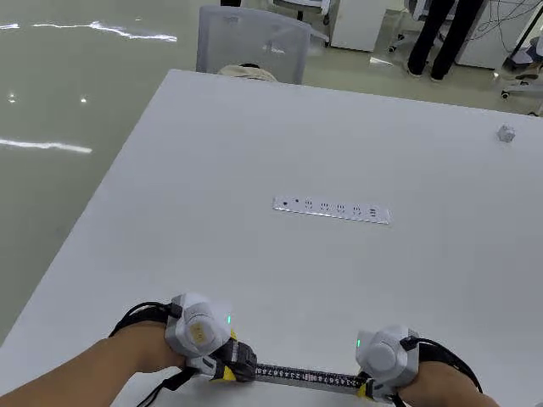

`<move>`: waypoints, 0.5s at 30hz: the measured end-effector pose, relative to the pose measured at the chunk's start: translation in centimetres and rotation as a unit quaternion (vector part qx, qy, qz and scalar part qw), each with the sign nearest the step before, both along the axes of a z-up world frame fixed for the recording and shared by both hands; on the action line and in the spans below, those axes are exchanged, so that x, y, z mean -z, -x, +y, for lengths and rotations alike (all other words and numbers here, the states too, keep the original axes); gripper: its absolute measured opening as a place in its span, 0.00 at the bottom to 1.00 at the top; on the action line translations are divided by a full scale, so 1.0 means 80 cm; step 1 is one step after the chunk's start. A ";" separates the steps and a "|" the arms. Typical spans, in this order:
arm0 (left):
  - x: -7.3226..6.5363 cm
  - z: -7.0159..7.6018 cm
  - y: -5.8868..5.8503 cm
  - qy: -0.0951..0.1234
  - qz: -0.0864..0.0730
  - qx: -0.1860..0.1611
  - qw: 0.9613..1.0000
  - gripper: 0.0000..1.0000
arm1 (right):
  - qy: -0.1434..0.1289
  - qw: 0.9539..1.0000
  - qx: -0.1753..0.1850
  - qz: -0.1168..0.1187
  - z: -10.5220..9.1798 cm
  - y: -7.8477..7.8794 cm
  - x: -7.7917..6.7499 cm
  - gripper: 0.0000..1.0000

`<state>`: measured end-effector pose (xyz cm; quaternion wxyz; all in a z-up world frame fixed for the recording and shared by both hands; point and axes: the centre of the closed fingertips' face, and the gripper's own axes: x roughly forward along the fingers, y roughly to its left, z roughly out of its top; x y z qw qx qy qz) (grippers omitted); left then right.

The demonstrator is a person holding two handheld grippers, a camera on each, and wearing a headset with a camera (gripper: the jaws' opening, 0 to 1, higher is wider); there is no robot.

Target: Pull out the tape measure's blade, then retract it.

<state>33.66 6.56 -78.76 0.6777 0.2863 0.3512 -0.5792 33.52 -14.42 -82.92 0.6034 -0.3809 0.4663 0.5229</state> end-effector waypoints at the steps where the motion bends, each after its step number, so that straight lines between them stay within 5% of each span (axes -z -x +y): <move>1: 0.000 0.000 0.000 0.000 0.000 0.000 1.000 0.32 | 0.000 1.000 0.001 0.001 -0.001 0.000 0.000 0.12; 15: 0.000 0.000 0.000 -0.001 0.005 -0.002 1.000 0.32 | 0.004 1.000 -0.003 0.004 -0.010 0.000 0.000 0.12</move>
